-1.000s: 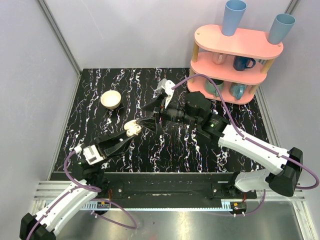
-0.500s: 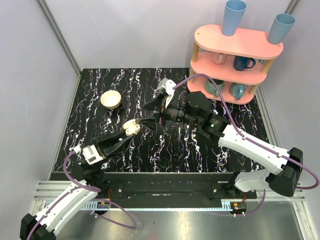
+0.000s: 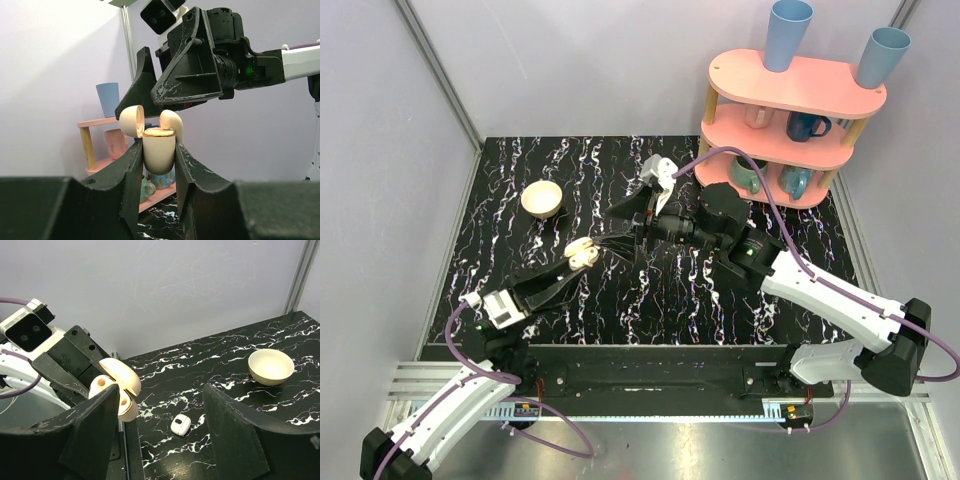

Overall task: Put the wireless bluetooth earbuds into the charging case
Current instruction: Pick up the right earbud from the charging case.

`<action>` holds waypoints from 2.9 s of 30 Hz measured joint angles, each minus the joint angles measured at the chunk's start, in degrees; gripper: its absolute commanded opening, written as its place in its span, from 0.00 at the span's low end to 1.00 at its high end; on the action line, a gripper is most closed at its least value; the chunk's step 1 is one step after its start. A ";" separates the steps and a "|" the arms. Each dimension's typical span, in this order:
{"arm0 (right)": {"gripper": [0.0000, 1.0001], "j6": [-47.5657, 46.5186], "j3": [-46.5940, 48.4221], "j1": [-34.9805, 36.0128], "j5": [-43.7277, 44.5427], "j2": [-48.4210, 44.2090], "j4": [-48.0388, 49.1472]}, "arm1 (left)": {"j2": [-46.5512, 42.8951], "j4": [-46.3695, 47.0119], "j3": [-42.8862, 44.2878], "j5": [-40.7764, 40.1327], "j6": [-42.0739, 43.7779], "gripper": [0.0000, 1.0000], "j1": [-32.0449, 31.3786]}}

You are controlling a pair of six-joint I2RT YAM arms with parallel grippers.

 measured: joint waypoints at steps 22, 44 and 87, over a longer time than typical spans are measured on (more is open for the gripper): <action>0.73 3.41 15.30 7.76 21.20 3.41 -19.10 | -0.59 -5.16 0.00 -4.70 5.46 0.00 0.00; 0.68 3.04 23.96 14.14 34.62 9.01 -32.06 | -0.59 -7.39 0.00 -7.91 7.89 0.00 0.00; 0.53 4.07 26.38 14.36 29.05 13.11 -34.36 | 0.52 -7.69 0.00 -8.11 8.02 0.00 0.00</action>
